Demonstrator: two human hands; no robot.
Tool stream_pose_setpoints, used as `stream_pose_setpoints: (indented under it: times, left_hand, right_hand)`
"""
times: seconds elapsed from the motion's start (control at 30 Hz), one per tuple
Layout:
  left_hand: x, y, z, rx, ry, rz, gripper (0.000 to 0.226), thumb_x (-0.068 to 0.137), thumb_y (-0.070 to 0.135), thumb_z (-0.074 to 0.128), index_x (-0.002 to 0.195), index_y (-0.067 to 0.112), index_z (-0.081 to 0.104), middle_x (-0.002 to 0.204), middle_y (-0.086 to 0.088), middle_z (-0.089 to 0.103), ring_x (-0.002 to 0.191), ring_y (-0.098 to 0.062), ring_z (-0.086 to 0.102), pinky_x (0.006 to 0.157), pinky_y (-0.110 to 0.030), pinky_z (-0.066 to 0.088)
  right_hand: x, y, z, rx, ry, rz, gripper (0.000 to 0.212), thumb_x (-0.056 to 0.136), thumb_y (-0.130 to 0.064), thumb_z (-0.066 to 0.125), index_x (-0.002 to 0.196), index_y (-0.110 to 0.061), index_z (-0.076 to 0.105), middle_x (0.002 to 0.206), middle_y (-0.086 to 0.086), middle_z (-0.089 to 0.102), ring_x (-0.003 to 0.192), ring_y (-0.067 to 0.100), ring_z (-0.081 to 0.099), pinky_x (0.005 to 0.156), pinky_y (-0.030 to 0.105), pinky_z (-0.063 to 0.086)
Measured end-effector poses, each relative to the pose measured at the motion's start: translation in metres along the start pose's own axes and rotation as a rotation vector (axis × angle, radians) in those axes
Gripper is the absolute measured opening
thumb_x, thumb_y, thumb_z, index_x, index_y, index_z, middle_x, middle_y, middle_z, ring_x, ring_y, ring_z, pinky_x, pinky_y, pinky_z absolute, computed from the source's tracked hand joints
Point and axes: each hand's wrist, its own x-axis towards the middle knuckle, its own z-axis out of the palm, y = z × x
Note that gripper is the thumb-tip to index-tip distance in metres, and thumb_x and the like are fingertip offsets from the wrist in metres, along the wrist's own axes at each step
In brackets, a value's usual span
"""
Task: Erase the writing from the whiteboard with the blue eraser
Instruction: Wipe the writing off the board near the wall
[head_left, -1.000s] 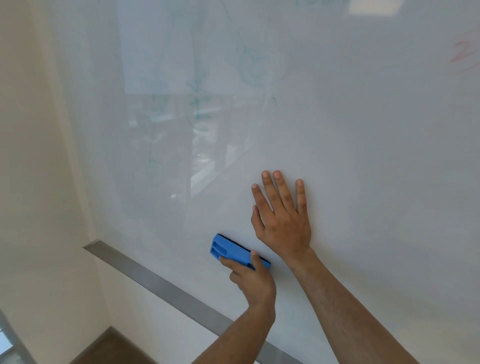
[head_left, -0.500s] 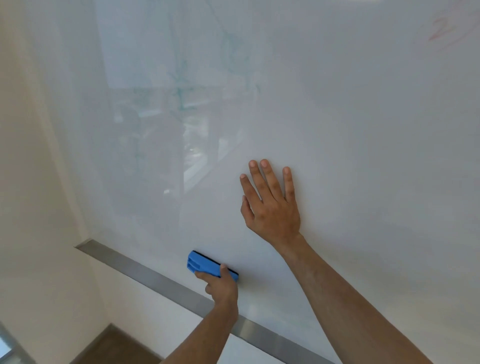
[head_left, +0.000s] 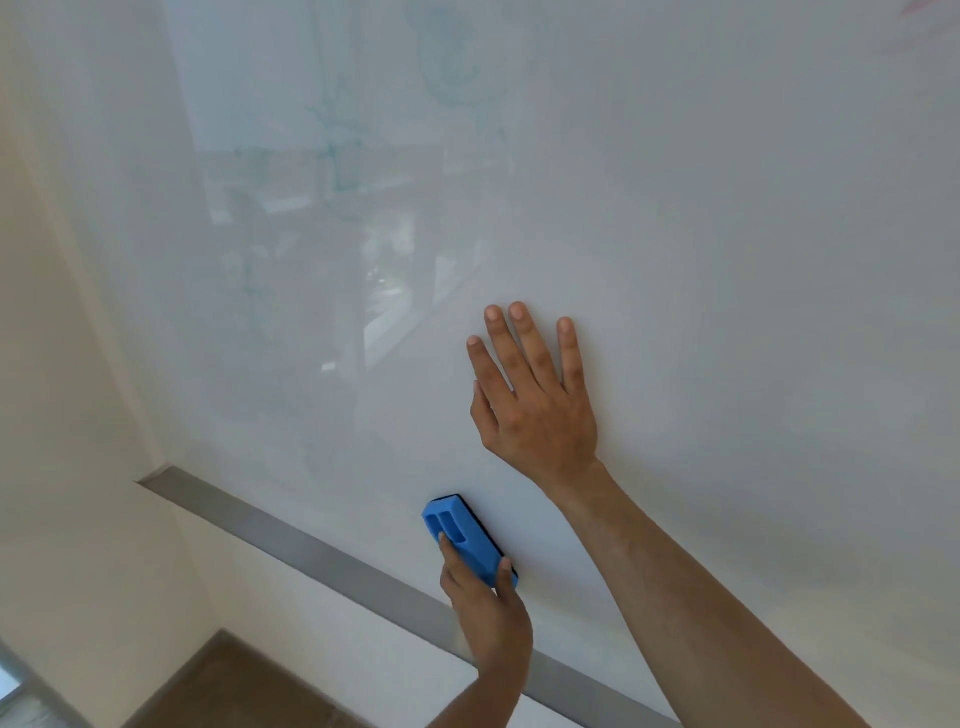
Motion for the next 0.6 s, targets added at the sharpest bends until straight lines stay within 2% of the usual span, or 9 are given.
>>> stream_pose_setpoints:
  times: [0.1, 0.2, 0.3, 0.4, 0.53, 0.6]
  left_hand:
    - [0.036, 0.008, -0.021, 0.033, 0.096, 0.115, 0.078, 0.098, 0.020, 0.054, 0.155, 0.031, 0.001, 0.141, -0.004, 0.033, 0.105, -0.013, 0.043, 0.086, -0.029, 0.040]
    - [0.071, 0.019, -0.044, 0.089, 0.161, 0.209, 0.078, 0.099, 0.021, 0.051, 0.155, 0.032, -0.002, 0.142, -0.004, 0.033, 0.107, -0.020, 0.047, 0.085, -0.033, 0.045]
    - [0.099, 0.031, -0.065, 0.104, 0.211, 0.206, 0.077, 0.099, 0.019, 0.053, 0.155, 0.033, 0.001, 0.144, -0.005, 0.033, 0.118, -0.028, 0.048, 0.095, -0.044, 0.048]
    - [0.107, 0.047, -0.070, 0.095, 0.258, 0.220, 0.077, 0.099, 0.019, 0.054, 0.155, 0.034, 0.003, 0.147, -0.005, 0.033, 0.126, -0.027, 0.044, 0.101, -0.046, 0.045]
    - [0.067, 0.060, -0.053, 0.163, 0.193, 0.477, 0.081, 0.097, 0.024, 0.056, 0.151, 0.044, -0.001, 0.146, -0.004, 0.035, 0.126, -0.019, 0.042, 0.100, -0.031, 0.042]
    - [0.041, 0.059, -0.039, 0.243, 0.120, 0.626, 0.076, 0.097, 0.029, 0.055, 0.151, 0.042, 0.004, 0.146, -0.007, 0.038, 0.127, -0.020, 0.044, 0.105, -0.035, 0.042]
  right_hand:
    - [0.002, -0.001, -0.002, -0.004, 0.006, -0.001, 0.044, 0.088, -0.019, 0.062, 0.131, -0.010, 0.063, 0.149, 0.012, 0.049, 0.143, 0.030, 0.039, 0.119, 0.058, 0.024]
    - [0.004, -0.001, -0.004, -0.009, 0.020, 0.002, 0.041, 0.086, -0.018, 0.063, 0.127, -0.010, 0.066, 0.147, 0.012, 0.051, 0.141, 0.030, 0.041, 0.118, 0.057, 0.027]
    - [0.005, -0.002, -0.005, -0.012, 0.032, 0.005, 0.041, 0.085, -0.018, 0.063, 0.125, -0.010, 0.067, 0.146, 0.012, 0.052, 0.140, 0.030, 0.042, 0.118, 0.057, 0.028]
    - [0.004, -0.002, -0.006, -0.004, 0.040, 0.008, 0.040, 0.085, -0.017, 0.063, 0.124, -0.010, 0.067, 0.146, 0.012, 0.051, 0.141, 0.030, 0.042, 0.118, 0.057, 0.027]
    - [0.005, -0.002, -0.007, -0.004, 0.020, 0.003, 0.038, 0.087, -0.018, 0.061, 0.124, -0.010, 0.067, 0.148, 0.013, 0.050, 0.142, 0.030, 0.040, 0.119, 0.057, 0.024]
    - [0.005, 0.000, -0.008, -0.026, 0.009, -0.019, 0.036, 0.089, -0.020, 0.062, 0.123, -0.010, 0.068, 0.148, 0.014, 0.050, 0.142, 0.031, 0.040, 0.119, 0.057, 0.023]
